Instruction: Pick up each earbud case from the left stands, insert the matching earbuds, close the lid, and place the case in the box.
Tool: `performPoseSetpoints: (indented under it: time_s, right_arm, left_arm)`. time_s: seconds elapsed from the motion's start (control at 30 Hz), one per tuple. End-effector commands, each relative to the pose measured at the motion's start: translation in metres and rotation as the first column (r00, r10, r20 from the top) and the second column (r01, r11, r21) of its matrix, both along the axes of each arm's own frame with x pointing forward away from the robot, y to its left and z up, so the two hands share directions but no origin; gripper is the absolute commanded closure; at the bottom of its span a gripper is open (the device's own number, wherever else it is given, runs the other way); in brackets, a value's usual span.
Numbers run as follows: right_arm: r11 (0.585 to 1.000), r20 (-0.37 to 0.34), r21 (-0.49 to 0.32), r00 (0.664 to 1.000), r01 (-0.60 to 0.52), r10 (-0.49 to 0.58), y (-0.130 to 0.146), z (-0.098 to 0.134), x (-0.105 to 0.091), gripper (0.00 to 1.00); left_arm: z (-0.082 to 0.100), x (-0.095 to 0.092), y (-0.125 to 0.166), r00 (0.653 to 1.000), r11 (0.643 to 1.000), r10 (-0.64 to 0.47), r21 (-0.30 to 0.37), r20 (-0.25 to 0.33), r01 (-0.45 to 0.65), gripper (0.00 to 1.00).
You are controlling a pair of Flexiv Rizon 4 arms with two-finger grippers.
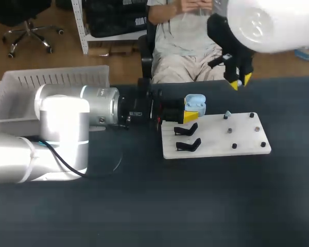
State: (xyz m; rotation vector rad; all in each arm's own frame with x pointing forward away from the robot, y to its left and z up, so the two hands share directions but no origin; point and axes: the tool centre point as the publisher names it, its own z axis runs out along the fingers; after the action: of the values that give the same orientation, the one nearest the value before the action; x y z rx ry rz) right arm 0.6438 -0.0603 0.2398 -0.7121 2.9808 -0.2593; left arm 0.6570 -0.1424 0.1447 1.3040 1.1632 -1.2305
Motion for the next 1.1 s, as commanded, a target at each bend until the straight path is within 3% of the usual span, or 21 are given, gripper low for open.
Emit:
performPoseSetpoints:
  time_s: [0.03,0.4,0.5,0.57,0.87,1.1]
  right_arm:
    - [1.000,0.000,-0.009,1.000,0.004,-0.004,0.004,0.011,-0.004,1.00]
    - [1.000,0.000,-0.009,1.000,0.004,-0.004,0.004,0.011,-0.004,1.00]
    - [0.973,-0.017,0.032,0.973,0.229,-0.228,0.006,0.018,-0.008,1.00]
    - [0.926,-0.039,0.098,0.931,0.364,-0.362,0.007,0.018,-0.007,1.00]
    - [0.852,-0.063,0.111,0.859,0.512,-0.508,0.024,0.000,-0.010,1.00]
    - [0.840,-0.103,0.112,0.847,0.530,-0.521,0.031,-0.005,-0.007,1.00]
  left_arm:
    - [-0.001,0.001,-0.001,1.000,1.000,0.001,-0.003,0.002,-0.001,1.00]
    - [-0.001,0.001,-0.001,1.000,1.000,0.001,-0.003,0.002,-0.001,1.00]
    - [-0.001,0.001,-0.001,1.000,1.000,0.001,-0.003,0.002,-0.001,1.00]
    - [-0.001,0.001,-0.001,1.000,1.000,0.001,-0.003,0.002,-0.001,1.00]
    - [-0.001,0.001,-0.001,1.000,1.000,0.001,-0.003,0.002,-0.001,1.00]
    - [-0.001,0.001,-0.001,1.000,1.000,0.001,-0.003,0.002,-0.001,1.00]
